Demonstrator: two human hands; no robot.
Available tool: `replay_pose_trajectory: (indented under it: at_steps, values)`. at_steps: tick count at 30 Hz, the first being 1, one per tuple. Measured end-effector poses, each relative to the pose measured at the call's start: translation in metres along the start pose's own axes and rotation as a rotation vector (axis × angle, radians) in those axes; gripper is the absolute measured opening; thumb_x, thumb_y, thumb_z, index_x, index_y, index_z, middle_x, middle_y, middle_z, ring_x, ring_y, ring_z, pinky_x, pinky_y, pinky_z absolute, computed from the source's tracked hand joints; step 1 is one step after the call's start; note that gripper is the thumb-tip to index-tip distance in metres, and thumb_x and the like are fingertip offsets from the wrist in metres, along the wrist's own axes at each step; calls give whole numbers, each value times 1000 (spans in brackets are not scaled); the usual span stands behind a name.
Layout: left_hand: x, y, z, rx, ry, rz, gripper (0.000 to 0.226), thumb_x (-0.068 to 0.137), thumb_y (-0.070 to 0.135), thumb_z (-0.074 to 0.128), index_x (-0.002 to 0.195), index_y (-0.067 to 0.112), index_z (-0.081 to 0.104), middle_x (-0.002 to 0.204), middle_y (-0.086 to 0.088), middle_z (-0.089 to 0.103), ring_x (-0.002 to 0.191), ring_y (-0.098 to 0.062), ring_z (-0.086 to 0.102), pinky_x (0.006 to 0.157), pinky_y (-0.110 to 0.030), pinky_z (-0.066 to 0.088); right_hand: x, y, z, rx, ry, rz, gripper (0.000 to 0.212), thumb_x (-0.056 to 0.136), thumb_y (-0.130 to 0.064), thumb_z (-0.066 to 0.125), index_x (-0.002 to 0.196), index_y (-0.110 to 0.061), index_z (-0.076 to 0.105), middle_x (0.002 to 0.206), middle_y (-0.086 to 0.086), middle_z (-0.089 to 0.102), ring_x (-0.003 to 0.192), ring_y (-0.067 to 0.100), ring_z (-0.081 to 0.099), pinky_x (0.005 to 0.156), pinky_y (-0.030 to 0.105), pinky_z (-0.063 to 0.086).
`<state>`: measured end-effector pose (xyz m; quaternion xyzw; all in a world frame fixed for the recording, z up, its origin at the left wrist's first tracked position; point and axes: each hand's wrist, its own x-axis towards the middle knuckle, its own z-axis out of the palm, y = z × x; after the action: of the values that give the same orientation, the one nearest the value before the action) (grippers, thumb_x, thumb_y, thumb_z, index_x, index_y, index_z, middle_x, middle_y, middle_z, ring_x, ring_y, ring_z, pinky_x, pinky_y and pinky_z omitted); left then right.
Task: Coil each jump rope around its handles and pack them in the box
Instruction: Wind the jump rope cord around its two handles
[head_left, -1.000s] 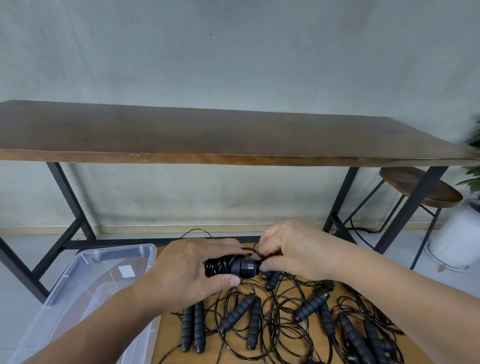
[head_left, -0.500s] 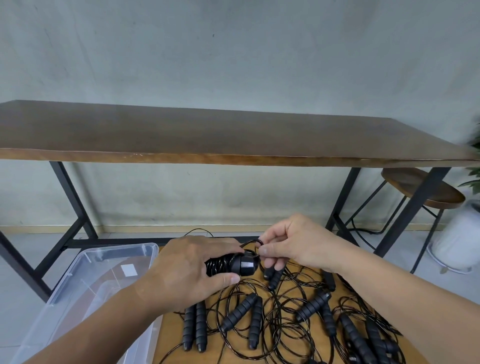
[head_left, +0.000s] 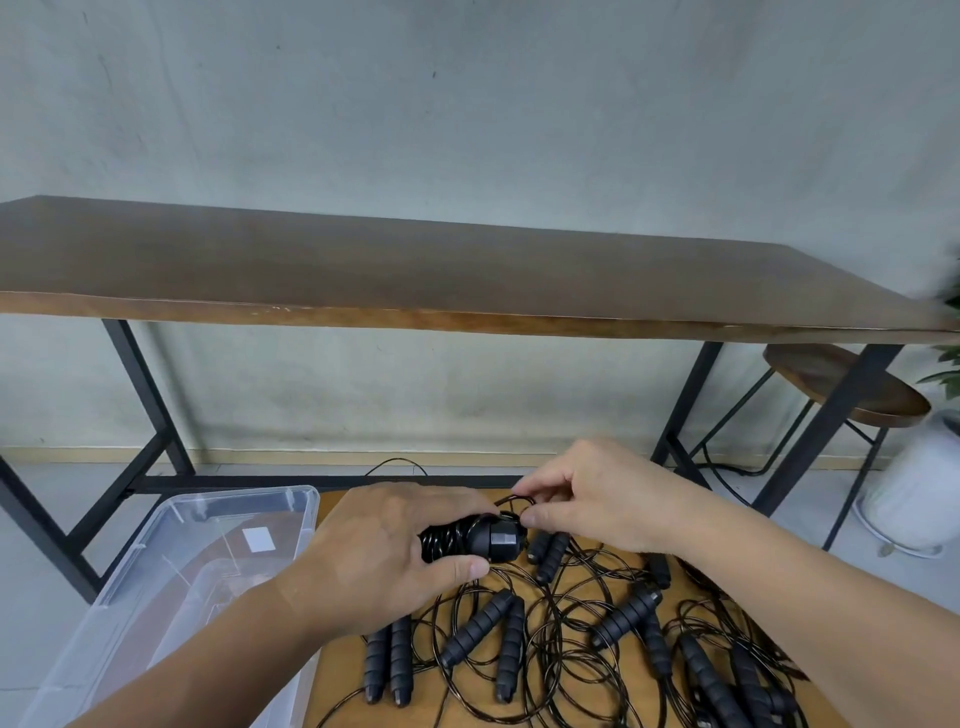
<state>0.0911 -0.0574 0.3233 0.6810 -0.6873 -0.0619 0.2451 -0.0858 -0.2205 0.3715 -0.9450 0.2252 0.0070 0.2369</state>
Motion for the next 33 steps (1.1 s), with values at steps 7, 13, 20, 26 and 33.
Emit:
replay_pose_trajectory:
  at_steps: [7, 13, 20, 26, 33]
  values:
    - [0, 1, 3, 33, -30, 8, 48, 86, 74, 44, 129, 55, 49, 92, 40, 57, 87, 14, 52, 75, -16, 42, 5, 1, 0, 73, -78, 45, 17, 94, -29, 65, 110, -26, 68, 77, -4, 72, 65, 4, 67, 64, 17, 55]
    - [6, 15, 7, 82, -52, 77, 53, 86, 71, 48, 135, 55, 40, 111, 28, 66, 94, 5, 58, 80, -22, 47, 30, 8, 3, 205, -59, 117, 9, 90, -21, 71, 96, -15, 72, 72, -2, 70, 59, 4, 66, 60, 18, 55]
    - [7, 21, 16, 66, -55, 127, 40, 91, 67, 48, 126, 47, 53, 115, 28, 52, 91, 3, 56, 75, -19, 45, 44, 19, 2, 609, -159, 253, 9, 87, -3, 70, 96, -5, 70, 67, 5, 68, 56, 11, 62, 59, 21, 55]
    - [4, 17, 13, 93, -4, 94, 46, 88, 74, 42, 127, 52, 53, 147, 33, 28, 77, 3, 60, 75, -21, 46, 47, 26, 5, 805, -251, 441, 14, 87, 4, 66, 99, -4, 67, 64, 7, 66, 48, 10, 58, 43, 16, 47]
    - [5, 5, 17, 14, 111, 78, 51, 85, 73, 49, 128, 48, 58, 128, 38, 56, 117, 12, 54, 92, -23, 52, 41, 31, 1, 1007, -263, 386, 24, 90, 6, 62, 109, -5, 69, 77, 8, 67, 63, 12, 65, 59, 18, 57]
